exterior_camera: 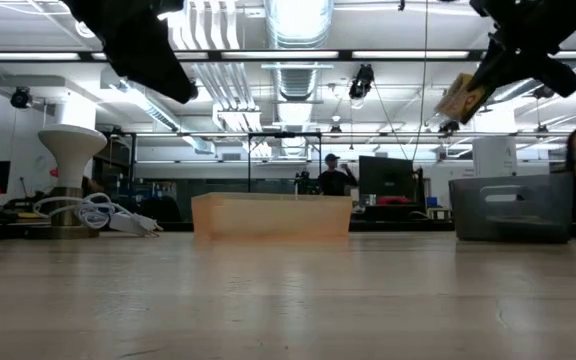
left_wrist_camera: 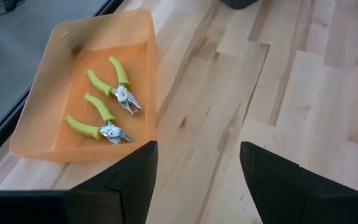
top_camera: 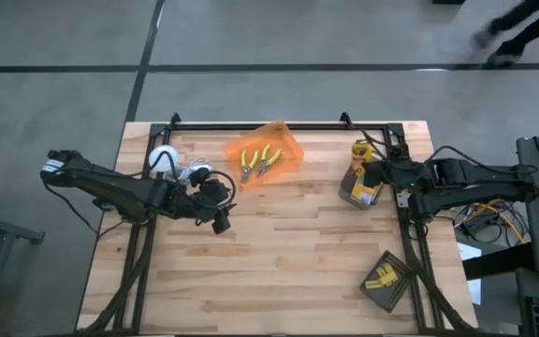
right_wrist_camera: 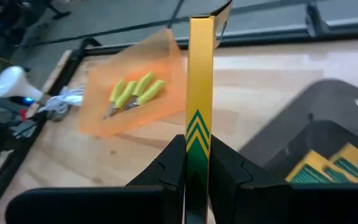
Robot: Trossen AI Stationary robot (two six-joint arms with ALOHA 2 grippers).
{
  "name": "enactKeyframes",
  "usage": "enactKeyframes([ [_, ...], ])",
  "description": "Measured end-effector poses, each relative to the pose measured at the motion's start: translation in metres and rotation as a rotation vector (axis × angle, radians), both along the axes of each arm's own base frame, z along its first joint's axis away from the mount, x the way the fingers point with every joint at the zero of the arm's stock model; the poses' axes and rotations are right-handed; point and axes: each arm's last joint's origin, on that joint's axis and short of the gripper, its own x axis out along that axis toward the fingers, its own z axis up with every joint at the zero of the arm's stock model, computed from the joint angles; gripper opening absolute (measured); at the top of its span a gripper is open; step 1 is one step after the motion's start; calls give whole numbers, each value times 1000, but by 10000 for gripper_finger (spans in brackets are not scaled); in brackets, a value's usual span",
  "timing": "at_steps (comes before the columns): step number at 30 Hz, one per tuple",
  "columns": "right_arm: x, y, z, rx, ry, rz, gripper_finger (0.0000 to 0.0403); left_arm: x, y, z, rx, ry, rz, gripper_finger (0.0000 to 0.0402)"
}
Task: Pick & Place School Supplies
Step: Put the crayon box into the light black bin
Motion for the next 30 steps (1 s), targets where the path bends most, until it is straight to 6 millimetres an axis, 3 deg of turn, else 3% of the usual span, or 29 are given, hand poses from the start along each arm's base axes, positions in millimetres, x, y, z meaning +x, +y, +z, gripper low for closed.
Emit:
enactKeyframes([
  [7, 0, 0, -19, 89, 90, -108, 38, 1, 0, 1, -5, -22, -1, 234],
  [19, -6, -3, -47, 94, 154, -259, 38, 2, 0, 1, -6, -22, -1, 234],
  [30, -6, -3, -85, 175, 97, -377, 38, 1, 0, 1, -5, -22, -1, 234],
])
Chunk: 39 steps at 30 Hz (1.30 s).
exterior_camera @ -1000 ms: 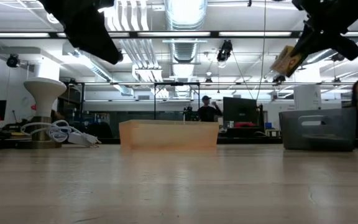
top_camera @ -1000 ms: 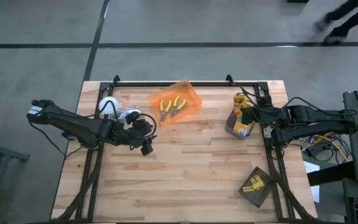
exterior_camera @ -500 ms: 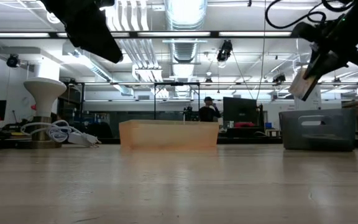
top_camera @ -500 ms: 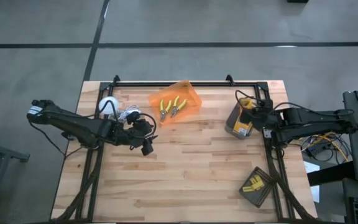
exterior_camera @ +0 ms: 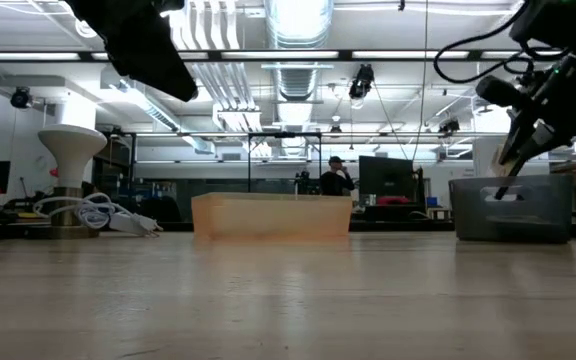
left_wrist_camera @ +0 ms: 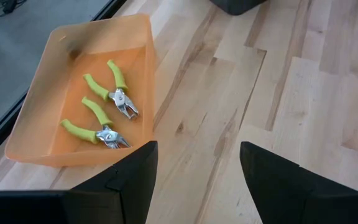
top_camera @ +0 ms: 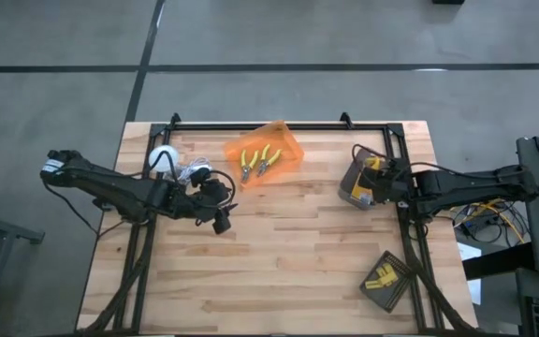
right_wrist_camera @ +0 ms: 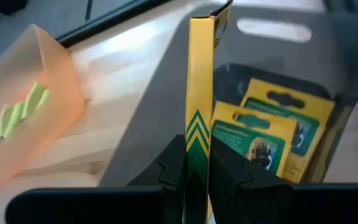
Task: Pick & Place School Supplies
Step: Put the crayon box into the light black bin
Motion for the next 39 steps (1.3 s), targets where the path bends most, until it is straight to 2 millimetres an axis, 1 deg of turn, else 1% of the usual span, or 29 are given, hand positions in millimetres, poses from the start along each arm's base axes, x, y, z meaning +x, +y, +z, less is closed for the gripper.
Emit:
enactKeyframes([
  [4, 1, 1, -11, 25, -6, 2, 39, 0, 0, 0, 0, 0, 0, 234],
  [9, -1, 2, -23, 125, -17, -25, 49, 0, 0, 0, 0, 0, 0, 234],
  [15, -3, 2, -30, 125, 9, -17, 74, 0, 0, 0, 0, -2, 0, 234],
  [20, -2, 3, -30, 119, 33, 20, 99, 0, 0, 0, 6, 0, -6, 234],
  [33, -1, 2, -30, 111, 19, 19, 166, 1, 0, 1, 6, -4, -7, 234],
  [35, -1, 2, -27, 111, 12, 19, 172, 1, 0, 1, 6, -4, -7, 234],
  [39, 3, 2, -15, 101, -21, 35, 178, 1, 0, 1, 6, -4, -7, 234],
])
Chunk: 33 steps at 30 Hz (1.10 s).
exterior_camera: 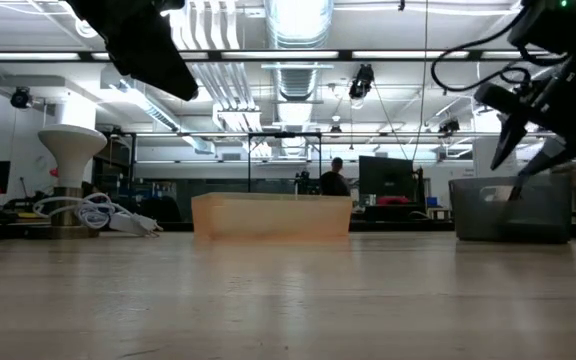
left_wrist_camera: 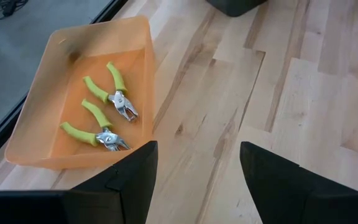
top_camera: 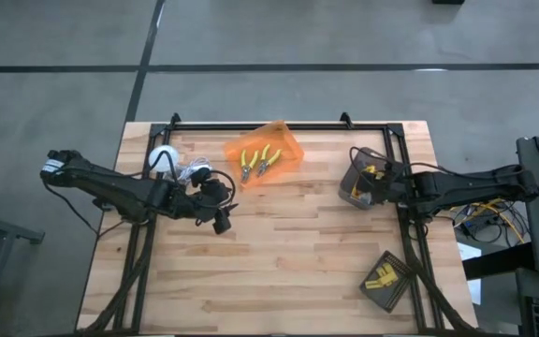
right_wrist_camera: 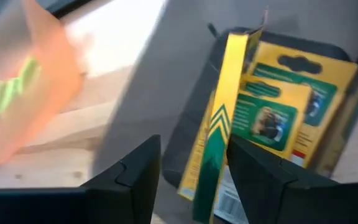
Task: Pick & Place School Supplies
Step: Put the crayon box into the light black bin, then return to Home Position
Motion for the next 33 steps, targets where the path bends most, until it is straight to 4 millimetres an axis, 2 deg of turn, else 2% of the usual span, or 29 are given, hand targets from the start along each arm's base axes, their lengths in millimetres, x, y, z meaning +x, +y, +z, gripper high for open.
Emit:
enactKeyframes([
  [8, 2, -1, 28, -46, -12, 17, 178, 0, 0, 0, 0, -2, 0, 234],
  [21, 11, -2, 49, -141, -49, 127, 178, 0, 0, 0, -1, -2, 0, 234],
  [26, 26, -1, 60, -274, -98, 299, 178, 0, 0, 0, 9, 3, -8, 234],
  [33, 49, 4, 93, -474, -352, 586, 178, 1, 0, 1, 10, -10, -12, 234],
])
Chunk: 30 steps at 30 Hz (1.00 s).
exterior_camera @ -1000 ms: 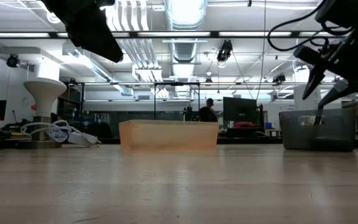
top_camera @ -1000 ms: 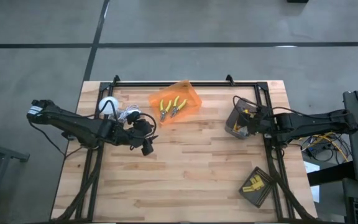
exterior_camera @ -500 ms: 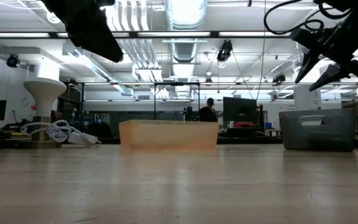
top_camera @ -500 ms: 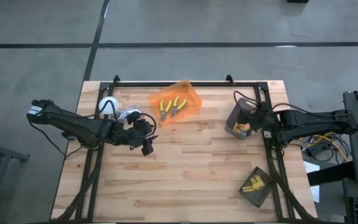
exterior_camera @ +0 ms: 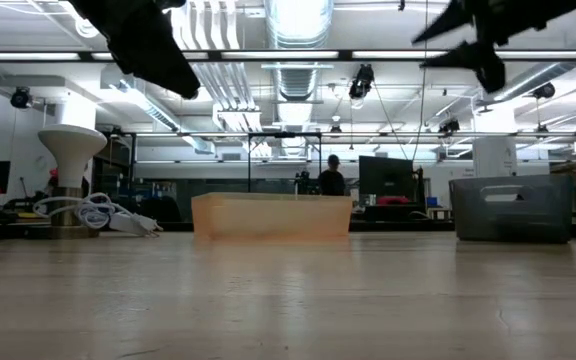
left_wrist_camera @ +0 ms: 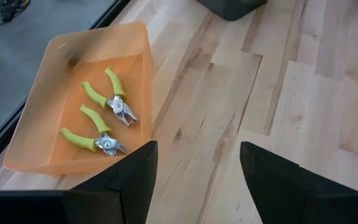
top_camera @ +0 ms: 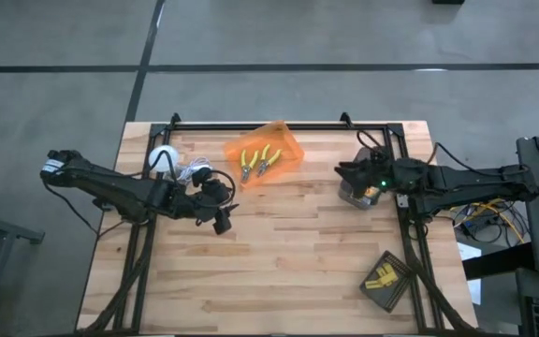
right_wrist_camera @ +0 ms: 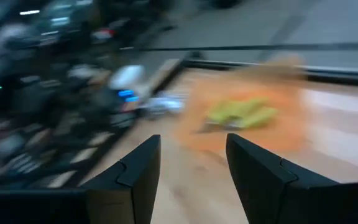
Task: Pick & Place School Supplies
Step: Return to Home Position
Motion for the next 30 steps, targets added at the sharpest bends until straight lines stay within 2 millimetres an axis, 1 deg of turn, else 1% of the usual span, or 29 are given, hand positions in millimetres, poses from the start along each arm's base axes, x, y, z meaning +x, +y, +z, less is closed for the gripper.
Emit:
enactKeyframes([
  [3, 5, 4, 11, -30, -94, 146, 178, 1, 0, 2, 11, -14, -13, 234],
  [6, 7, 6, 17, -10, -171, 243, 178, 3, -1, 7, 14, -25, -29, 234],
  [9, 7, 8, 21, 28, -219, 293, 178, 4, -2, 15, 11, -48, -48, 234],
  [12, 7, 9, 20, 101, -236, 323, 178, 5, -2, 18, 4, -65, -49, 234],
  [13, 8, 9, 20, 84, -235, 326, 178, 5, -2, 18, 4, -63, -49, 234],
  [17, 14, 17, 23, -157, -217, 480, 178, 5, -2, 18, -2, -62, -43, 234],
  [20, 22, 28, 29, -302, -295, 625, 178, 5, -2, 18, -50, -90, -11, 234],
  [23, 30, 43, 35, -462, -396, 719, 178, 10, -3, 24, -28, -146, -34, 234],
  [25, 37, 54, 35, -526, -420, 761, 178, 12, -5, 28, -11, -187, -59, 234],
  [27, 44, 64, 35, -555, -393, 780, 178, 12, -10, 31, 21, -202, -107, 234],
  [30, 56, 75, 38, -563, -307, 724, 178, 11, -20, 33, 54, -211, -150, 234],
])
